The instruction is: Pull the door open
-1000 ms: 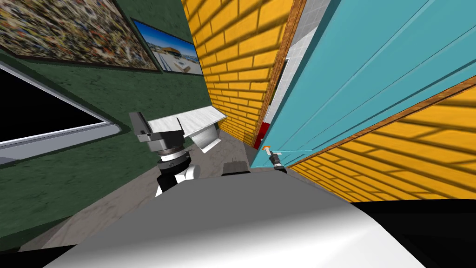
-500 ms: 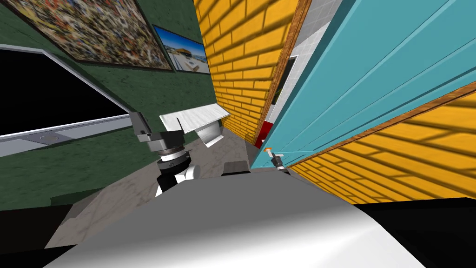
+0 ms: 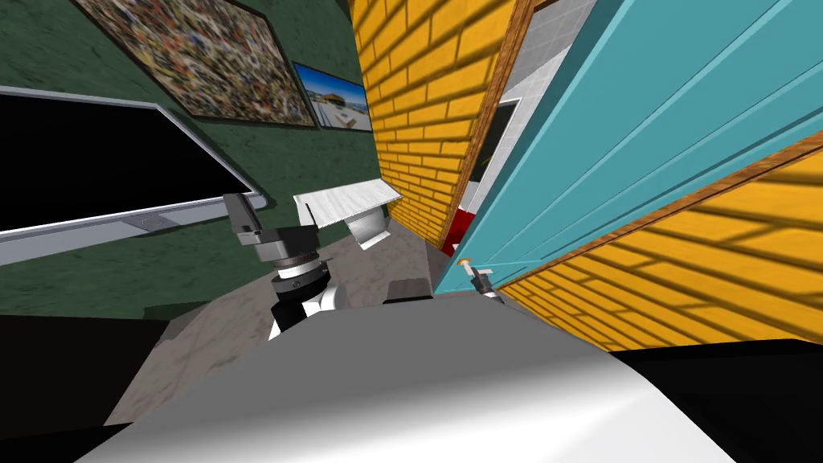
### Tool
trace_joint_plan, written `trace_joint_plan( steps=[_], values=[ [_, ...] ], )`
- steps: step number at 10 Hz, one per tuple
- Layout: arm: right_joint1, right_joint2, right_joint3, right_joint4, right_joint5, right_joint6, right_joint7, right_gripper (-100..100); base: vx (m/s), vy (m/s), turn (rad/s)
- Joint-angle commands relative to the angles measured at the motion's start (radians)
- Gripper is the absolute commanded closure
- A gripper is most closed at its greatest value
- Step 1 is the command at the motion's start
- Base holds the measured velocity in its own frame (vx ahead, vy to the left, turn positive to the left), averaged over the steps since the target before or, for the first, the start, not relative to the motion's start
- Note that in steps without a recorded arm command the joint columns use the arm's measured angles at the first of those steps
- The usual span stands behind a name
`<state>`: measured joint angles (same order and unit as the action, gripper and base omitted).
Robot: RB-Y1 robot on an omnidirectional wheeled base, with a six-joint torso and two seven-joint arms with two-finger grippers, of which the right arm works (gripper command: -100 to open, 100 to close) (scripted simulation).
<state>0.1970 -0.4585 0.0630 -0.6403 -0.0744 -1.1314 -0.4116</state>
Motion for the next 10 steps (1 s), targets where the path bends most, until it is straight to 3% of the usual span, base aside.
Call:
trace_joint_plan(
  steps=[1, 10],
  values=[
    [0.004, -0.004, 0.003, 0.01, 0.001, -0.017, -0.004, 100, -0.14, -0.029, 0.16],
    [0.027, -0.027, 0.019, 0.068, 0.003, -0.112, -0.028, 100, -0.191, -0.064, 0.155]
  ],
)
